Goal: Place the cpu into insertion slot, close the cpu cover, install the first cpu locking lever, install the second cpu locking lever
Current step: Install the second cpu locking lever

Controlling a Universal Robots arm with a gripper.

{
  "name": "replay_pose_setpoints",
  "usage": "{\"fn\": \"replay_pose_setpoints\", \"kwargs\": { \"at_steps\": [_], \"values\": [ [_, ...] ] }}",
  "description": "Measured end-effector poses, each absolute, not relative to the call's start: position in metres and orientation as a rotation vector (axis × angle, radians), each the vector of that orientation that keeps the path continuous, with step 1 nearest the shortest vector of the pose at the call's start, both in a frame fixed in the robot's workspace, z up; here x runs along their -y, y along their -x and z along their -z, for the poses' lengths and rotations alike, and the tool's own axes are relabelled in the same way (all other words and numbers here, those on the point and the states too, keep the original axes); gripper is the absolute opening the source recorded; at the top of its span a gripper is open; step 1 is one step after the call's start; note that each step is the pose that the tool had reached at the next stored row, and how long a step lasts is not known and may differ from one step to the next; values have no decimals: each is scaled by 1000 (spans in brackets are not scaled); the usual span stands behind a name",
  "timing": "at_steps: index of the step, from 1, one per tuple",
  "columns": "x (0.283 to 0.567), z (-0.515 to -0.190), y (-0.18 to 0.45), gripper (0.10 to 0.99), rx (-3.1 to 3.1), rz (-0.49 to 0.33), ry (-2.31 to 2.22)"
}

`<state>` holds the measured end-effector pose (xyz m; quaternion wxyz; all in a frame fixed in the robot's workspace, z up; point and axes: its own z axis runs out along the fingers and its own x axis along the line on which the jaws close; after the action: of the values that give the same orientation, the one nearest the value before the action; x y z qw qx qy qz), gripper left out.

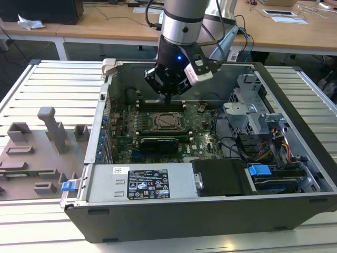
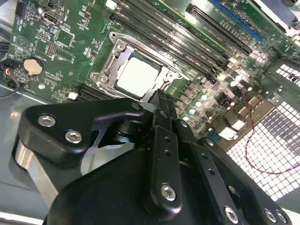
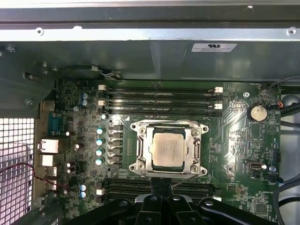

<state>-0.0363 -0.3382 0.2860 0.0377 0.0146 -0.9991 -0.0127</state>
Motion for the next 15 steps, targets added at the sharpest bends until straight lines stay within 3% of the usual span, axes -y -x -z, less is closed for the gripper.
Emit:
{"fn": "replay_pose_setpoints", "kwargs": {
  "at_steps": [15],
  "values": [
    [341, -280, 55, 106, 3066, 41, -45]
  ]
}}
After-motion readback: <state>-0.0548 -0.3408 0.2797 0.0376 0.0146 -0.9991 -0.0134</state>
